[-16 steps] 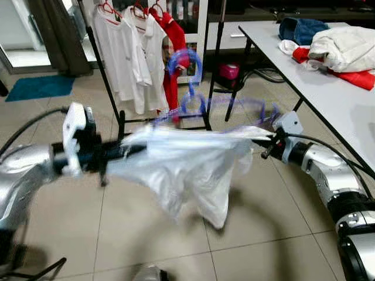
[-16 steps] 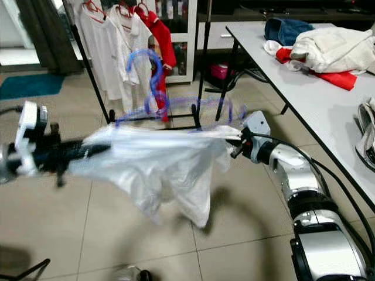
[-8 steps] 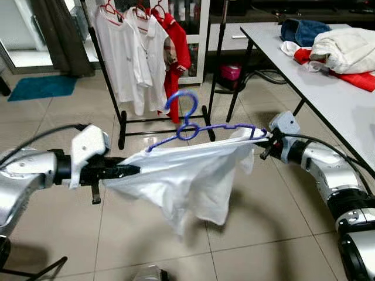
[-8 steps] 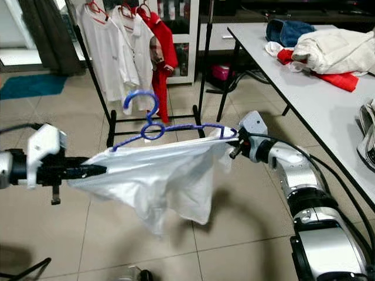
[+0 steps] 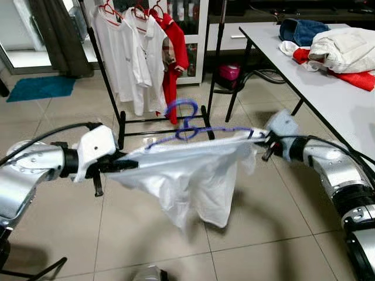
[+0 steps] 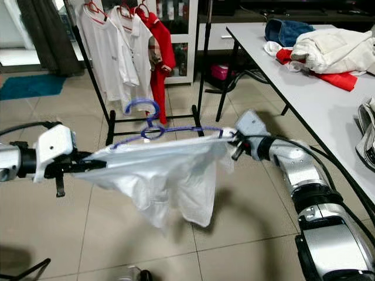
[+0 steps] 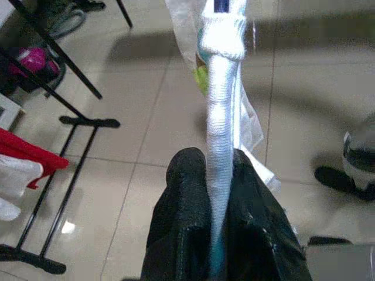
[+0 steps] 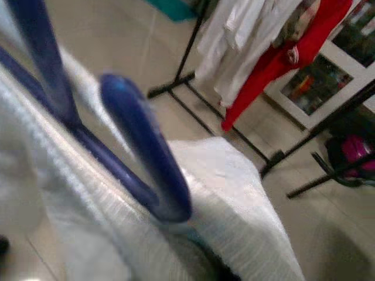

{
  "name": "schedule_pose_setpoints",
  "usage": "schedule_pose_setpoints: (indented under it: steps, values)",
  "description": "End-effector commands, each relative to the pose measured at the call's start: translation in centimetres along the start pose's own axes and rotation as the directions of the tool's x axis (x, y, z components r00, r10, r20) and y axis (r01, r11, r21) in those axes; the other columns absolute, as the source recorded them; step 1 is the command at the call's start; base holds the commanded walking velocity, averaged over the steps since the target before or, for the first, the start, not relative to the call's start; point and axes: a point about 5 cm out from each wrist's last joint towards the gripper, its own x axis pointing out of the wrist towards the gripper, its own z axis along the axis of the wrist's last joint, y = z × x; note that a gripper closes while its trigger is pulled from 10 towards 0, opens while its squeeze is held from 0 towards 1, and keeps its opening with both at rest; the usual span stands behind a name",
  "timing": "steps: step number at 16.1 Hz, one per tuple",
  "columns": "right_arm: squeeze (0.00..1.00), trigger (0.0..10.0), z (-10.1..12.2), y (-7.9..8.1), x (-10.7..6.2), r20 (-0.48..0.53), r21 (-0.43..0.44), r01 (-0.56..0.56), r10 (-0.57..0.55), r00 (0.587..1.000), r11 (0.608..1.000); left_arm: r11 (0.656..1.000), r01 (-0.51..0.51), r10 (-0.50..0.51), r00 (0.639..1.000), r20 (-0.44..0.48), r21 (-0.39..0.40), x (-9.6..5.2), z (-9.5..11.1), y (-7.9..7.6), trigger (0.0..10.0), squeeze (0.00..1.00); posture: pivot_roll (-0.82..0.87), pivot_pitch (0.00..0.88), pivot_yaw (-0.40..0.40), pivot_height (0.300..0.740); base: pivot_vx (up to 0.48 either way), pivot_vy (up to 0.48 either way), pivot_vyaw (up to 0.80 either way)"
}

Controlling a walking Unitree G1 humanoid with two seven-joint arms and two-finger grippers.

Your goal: Hang hanger

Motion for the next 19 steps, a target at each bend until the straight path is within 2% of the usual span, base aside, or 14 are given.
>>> schedule_pose_setpoints:
  steps: [1,2,4,5,7,8,11,12,16,17,19]
  values:
    - [0.0,0.0,-3.2,-5.1,-6.1,-0.197,0.023,0.303,-0.293,0.935,0.953,0.985,-0.149,0.117,0.95,-0.289,-0.088,-4.6,-4.4,1.6,0.0,0.0,-0.02,0.0,0.039,0.74,0.0,0.0,0.0]
    - [0.0,0.0,-3.3,-5.1,-6.2,-0.276,-0.106,0.265,-0.284,0.918,0.958,0.986,-0.132,0.096,0.946,-0.308,-0.099,-4.4,-4.6,1.4,0.0,0.0,-0.01,0.0,0.04,0.74,0.0,0.0,0.0]
    - [0.0,0.0,-3.3,-4.8,-5.9,-0.334,-0.212,0.201,-0.264,0.905,0.956,0.986,-0.124,0.08,0.942,-0.327,-0.116,-4.0,-4.8,1.3,0.0,0.0,-0.02,0.0,0.045,0.74,0.0,0.0,0.0]
    - [0.0,0.0,-3.5,-4.7,-5.8,-0.397,-0.308,0.134,-0.255,0.882,0.942,0.987,-0.113,0.066,0.935,-0.349,-0.115,-3.8,-5.0,1.3,0.0,0.0,-0.02,0.0,0.047,0.74,0.0,0.0,0.0]
    - [0.0,0.0,-4.0,-4.8,-6.1,-0.452,-0.347,0.103,-0.263,0.852,0.932,0.989,-0.099,0.047,0.914,-0.402,-0.109,-4.0,-5.3,1.3,0.0,0.0,-0.02,0.0,0.052,0.74,0.0,0.0,0.0]
    - [0.0,0.0,-4.2,-5.0,-6.4,-0.469,-0.348,0.096,-0.261,0.844,0.933,0.99,-0.082,0.021,0.884,-0.466,-0.11,-4.5,-6.0,1.2,0.0,0.0,-0.02,0.0,0.054,0.74,0.0,0.0,0.0]
    - [0.0,0.0,-4.5,-5.1,-6.9,-0.493,-0.349,0.072,-0.249,0.834,0.934,0.99,-0.055,-0.024,0.834,-0.552,-0.126,-5.2,-7.0,0.6,0.0,0.0,-0.02,0.0,0.052,0.74,0.0,0.0,0.0]
    - [0.0,0.0,-4.5,-5.1,-6.9,-0.493,-0.351,0.068,-0.246,0.835,0.934,0.991,-0.055,-0.023,0.827,-0.562,-0.121,-5.2,-7.1,0.5,0.0,0.0,-0.02,0.0,0.05,0.74,0.0,0.0,0.0]
    - [0.0,0.0,-3.5,-3.9,-5.2,-0.403,-0.246,0.054,-0.153,0.902,0.968,0.992,-0.053,-0.023,0.808,-0.588,-0.111,-4.1,-7.5,0.4,0.0,0.0,-0.01,0.0,0.048,0.74,0.0,0.0,0.0]
    - [0.0,0.0,-3.1,-3.4,-4.7,-0.372,-0.216,0.028,-0.109,0.922,0.976,0.993,-0.042,-0.032,0.808,-0.588,-0.112,-3.5,-7.6,0.2,0.0,0.0,-0.01,0.0,0.049,0.74,0.0,0.0,0.0]
    - [0.0,0.0,-2.9,-2.5,-4.1,-0.353,-0.208,-0.035,-0.042,0.935,0.977,0.995,-0.025,-0.038,0.816,-0.577,-0.102,-2.0,-7.5,0.1,0.0,0.0,-0.02,0.0,0.048,0.74,0.0,0.0,0.0]
